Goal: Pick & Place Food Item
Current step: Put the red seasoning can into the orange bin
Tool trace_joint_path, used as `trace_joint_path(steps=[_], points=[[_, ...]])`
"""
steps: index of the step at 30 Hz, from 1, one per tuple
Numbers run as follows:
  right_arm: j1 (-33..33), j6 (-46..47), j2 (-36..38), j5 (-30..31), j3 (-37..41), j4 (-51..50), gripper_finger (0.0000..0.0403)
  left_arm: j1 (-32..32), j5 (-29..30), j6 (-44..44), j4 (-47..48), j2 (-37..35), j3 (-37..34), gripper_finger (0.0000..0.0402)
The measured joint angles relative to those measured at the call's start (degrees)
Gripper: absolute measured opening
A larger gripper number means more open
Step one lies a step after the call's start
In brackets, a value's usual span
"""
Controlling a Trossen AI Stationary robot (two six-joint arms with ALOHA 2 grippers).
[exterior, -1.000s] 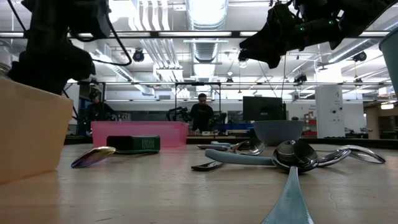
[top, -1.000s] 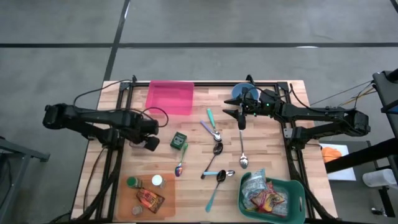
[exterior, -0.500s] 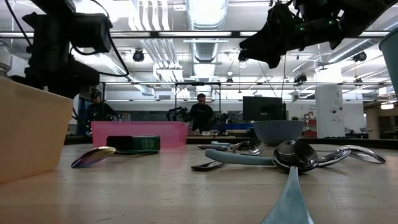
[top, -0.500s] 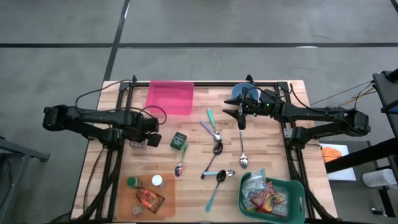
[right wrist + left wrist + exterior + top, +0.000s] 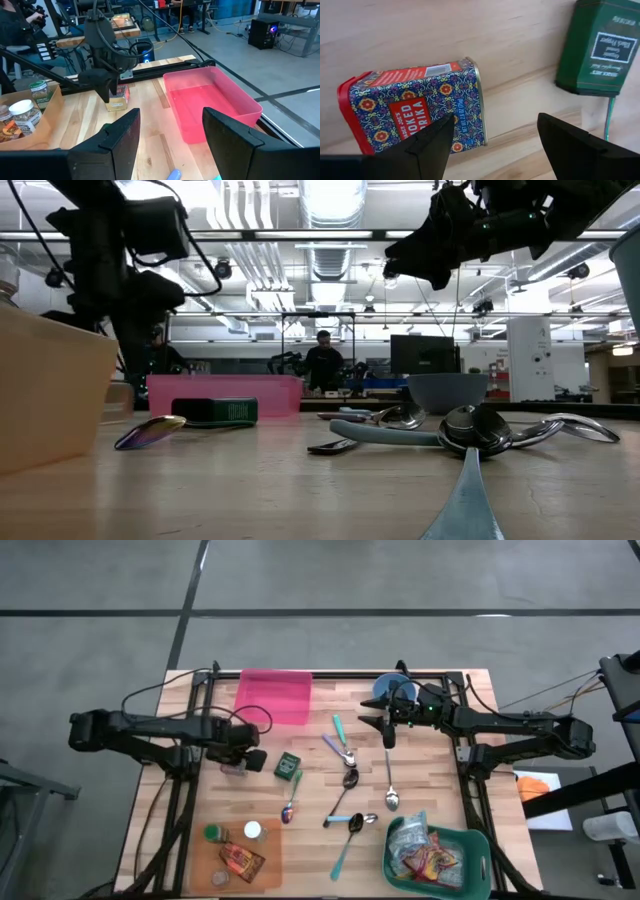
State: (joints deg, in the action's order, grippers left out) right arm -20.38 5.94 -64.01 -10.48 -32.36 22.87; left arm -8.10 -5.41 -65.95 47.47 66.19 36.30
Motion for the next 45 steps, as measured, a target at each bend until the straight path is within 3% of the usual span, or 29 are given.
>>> trace_joint_path(steps=[8,17,23,28,34,45], points=[[-0.01,0.02,0.0,0.0,0.0,0.02,0.0211,-0.15,-1.22,5.48,-8.86,5.21,0.85,0.0291],[0.0,0.02,0.0,0.0,0.0,0.02,0.0211,-0.24,-1.39,17.09,-7.39,6.95,6.99,0.0291],[-0.01,0.02,0.0,0.0,0.0,0.02,0.0211,-0.24,-1.27,28.37,-0.61,6.87,13.29,0.0291],[0.0,0.02,0.0,-0.02,0.0,0.02,0.0211,0.18,-1.66,44.8,8.8,6.82,17.41,0.0291],[-0.02,0.0,0.0,0.0,0.0,0.02,0.0211,1.16,0.63,60.92,8.71,6.82,15.68,0.0291],[-0.02,0.02,-0.02,0.0,0.0,0.02,0.0211,1.18,2.85,66.37,5.28,6.82,11.82,0.0291]])
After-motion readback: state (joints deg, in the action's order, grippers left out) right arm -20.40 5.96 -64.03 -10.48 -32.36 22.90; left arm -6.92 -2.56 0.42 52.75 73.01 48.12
